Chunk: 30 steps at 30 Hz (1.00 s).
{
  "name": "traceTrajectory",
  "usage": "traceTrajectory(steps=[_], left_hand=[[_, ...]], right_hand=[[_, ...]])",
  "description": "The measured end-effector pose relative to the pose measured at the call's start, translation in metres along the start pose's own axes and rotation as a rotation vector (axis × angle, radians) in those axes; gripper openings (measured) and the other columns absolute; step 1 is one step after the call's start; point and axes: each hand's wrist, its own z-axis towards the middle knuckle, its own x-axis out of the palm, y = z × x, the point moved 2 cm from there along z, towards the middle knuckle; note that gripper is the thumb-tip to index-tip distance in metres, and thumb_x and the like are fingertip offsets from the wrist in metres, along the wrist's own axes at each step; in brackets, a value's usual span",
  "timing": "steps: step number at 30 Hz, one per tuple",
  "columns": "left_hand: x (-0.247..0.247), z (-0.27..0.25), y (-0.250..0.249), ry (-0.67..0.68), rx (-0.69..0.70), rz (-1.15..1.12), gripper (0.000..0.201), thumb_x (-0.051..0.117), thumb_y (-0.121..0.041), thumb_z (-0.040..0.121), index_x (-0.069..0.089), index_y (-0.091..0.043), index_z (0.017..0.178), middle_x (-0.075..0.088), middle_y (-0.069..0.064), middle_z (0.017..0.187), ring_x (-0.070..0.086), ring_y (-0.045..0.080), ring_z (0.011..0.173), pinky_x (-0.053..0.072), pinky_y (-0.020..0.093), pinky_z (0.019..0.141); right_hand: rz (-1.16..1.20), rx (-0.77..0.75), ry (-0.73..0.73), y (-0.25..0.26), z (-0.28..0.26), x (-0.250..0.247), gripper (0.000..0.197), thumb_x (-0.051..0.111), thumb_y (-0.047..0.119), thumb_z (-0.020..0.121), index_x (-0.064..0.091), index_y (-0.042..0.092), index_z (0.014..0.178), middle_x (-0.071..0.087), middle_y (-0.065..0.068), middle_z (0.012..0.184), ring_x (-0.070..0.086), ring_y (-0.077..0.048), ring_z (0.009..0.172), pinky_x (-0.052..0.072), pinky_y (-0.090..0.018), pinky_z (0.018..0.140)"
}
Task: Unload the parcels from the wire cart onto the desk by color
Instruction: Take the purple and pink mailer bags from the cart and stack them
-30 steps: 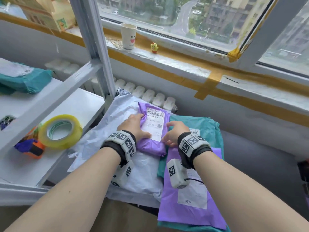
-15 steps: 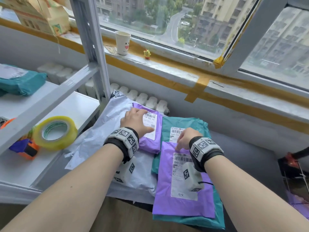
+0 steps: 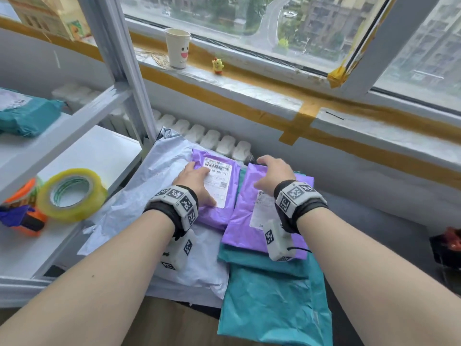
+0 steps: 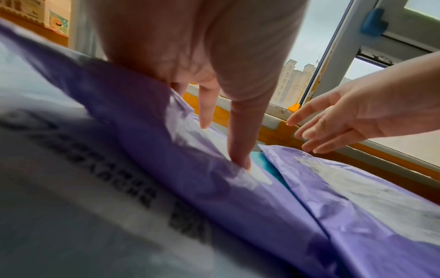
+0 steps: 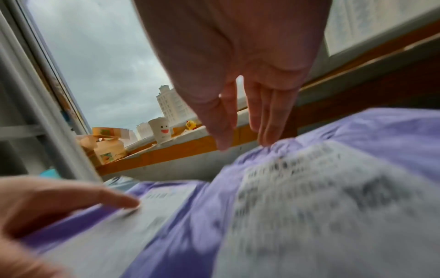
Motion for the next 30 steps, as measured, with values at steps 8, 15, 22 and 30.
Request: traceTrajectory(steps=[8, 15, 22, 30], left_hand=[[-0.009, 0.004, 0.003, -0.145, -0.063, -0.081, 0.07, 0.065, -0.01, 0.079, 0.038, -0.022, 0.142, 0.044, 0.007, 0.142, 0.043, 0.026, 0.129, 0.036, 0.034, 0.108], [-0.027, 0.004, 0.026, -0.363, -0.092, -0.204, 0.053, 0.047, 0.003, 0.087, 0.054, -0.025, 0.131, 0.062, 0.008, 0.123, 0.059, 0.027, 0.106, 0.045, 0.028, 0.083], [-0.026, 0.002, 0.046, -0.345, -0.116, -0.097, 0.052, 0.042, 0.002, 0.089, 0.054, -0.026, 0.131, 0.056, 0.006, 0.134, 0.05, 0.027, 0.122, 0.038, 0.031, 0.101], [-0.001, -0.011, 0.034, -0.125, 0.031, 0.146, 0.075, 0.061, -0.052, 0.08, 0.03, -0.031, 0.145, 0.03, -0.001, 0.152, 0.027, 0.023, 0.138, 0.022, 0.043, 0.113]], right_hand=[[-0.213, -0.18, 0.2, -0.007, -0.013, 0.035, 0.084, 0.079, 0.036, 0.07, 0.037, 0.029, 0.143, 0.016, -0.008, 0.157, 0.014, -0.027, 0.145, 0.017, -0.039, 0.118], [-0.049, -0.195, 0.059, -0.004, -0.019, 0.032, 0.068, 0.068, 0.035, 0.079, 0.041, 0.027, 0.141, 0.025, -0.007, 0.154, 0.019, -0.023, 0.143, 0.018, -0.038, 0.117], [-0.216, -0.047, 0.203, -0.003, -0.025, 0.038, 0.09, 0.078, 0.041, 0.067, 0.03, 0.035, 0.143, 0.006, -0.006, 0.158, 0.002, -0.032, 0.146, 0.008, -0.056, 0.115], [-0.12, -0.075, 0.096, -0.002, -0.023, 0.047, 0.091, 0.073, 0.041, 0.076, 0.021, 0.027, 0.149, 0.008, -0.012, 0.159, 0.006, -0.03, 0.146, 0.01, -0.041, 0.12]])
